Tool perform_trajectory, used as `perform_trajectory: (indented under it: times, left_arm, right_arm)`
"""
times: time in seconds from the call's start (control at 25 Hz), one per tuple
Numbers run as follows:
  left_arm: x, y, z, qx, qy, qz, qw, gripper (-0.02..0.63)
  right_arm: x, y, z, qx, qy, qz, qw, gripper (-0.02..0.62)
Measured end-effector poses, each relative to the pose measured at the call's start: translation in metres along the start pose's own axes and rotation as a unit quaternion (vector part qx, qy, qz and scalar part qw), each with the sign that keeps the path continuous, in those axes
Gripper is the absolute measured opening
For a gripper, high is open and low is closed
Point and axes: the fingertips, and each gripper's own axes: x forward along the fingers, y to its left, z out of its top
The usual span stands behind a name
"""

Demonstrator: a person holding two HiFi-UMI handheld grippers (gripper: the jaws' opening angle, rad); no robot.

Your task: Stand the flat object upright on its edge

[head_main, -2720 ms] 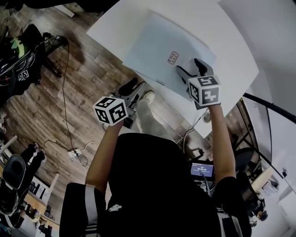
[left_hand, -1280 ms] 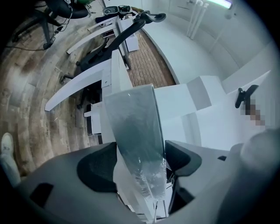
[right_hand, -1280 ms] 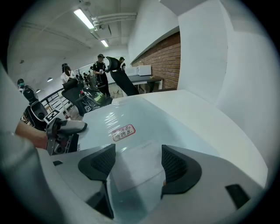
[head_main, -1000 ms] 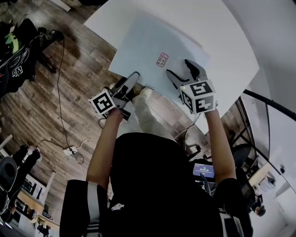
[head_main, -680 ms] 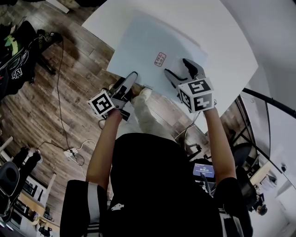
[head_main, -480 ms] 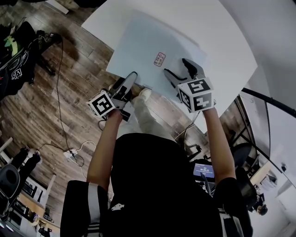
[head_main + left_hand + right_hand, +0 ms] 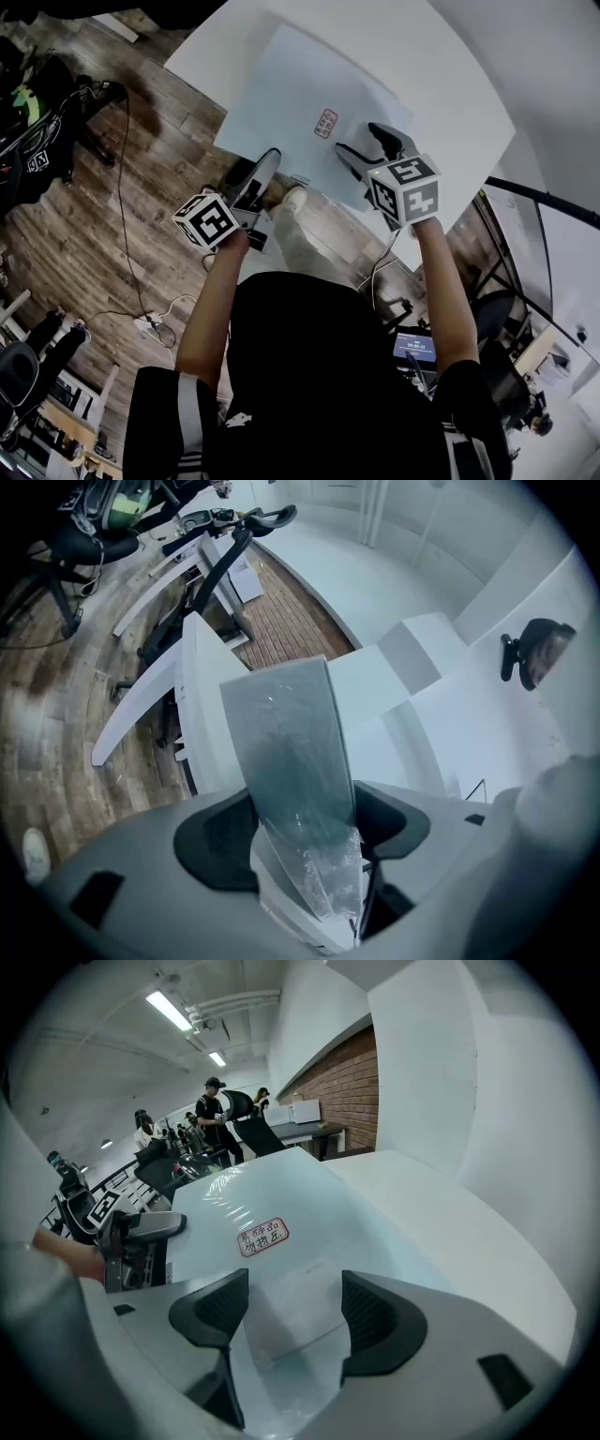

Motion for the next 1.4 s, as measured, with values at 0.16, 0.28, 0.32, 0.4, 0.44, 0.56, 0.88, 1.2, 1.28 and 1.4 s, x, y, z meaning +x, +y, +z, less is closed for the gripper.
perform_trajectory:
  times: [0.16,0.28,0.32,0.4,0.44,0.56,0.88,1.2,1.28,1.4]
  left_arm:
    - [0.005,-0.011,0.008,0.035,-0.002,-0.003,0.9994,0.322]
    - [0.005,-0.020,0.012,0.059,0.005,0.000,0.9982,0.322]
    - [0.005,-0.024,0.013,0.069,0.007,0.001,0.9976,0.322]
    - [0.006,-0.033,0.014,0.087,0.008,0.003,0.9961,0.322]
    - [0.006,-0.038,0.014,0.096,0.008,0.003,0.9953,0.322]
    - [0.008,-0.049,0.012,0.118,0.009,0.005,0.9929,0.322]
    - [0.019,-0.071,0.010,0.163,0.032,0.009,0.9861,0.322]
    - [0.026,-0.098,0.010,0.224,0.057,0.010,0.9729,0.322]
    - [0.027,-0.105,0.006,0.231,0.063,0.014,0.9707,0.322]
    - [0.028,-0.116,-0.001,0.243,0.070,0.017,0.9675,0.323]
  right_arm:
    - [-0.006,0.001,0.000,-0.004,0.004,0.010,1.000,0.325]
    - [-0.013,0.007,-0.008,-0.022,0.020,0.018,0.999,0.325]
    - [-0.015,0.009,-0.012,-0.023,0.026,0.022,0.999,0.325]
    - [-0.021,0.009,-0.019,-0.016,0.030,0.026,0.999,0.325]
    - [-0.024,0.009,-0.022,-0.011,0.030,0.027,0.999,0.324]
    - [-0.033,0.007,-0.031,-0.013,0.042,0.026,0.999,0.322]
    - [-0.048,-0.007,-0.057,-0.049,0.080,-0.019,0.995,0.063]
    - [-0.051,-0.021,-0.071,0.015,0.093,-0.040,0.995,0.054]
    - [-0.052,-0.022,-0.076,0.031,0.094,-0.029,0.995,0.054]
    - [-0.056,-0.022,-0.079,0.043,0.095,-0.016,0.994,0.054]
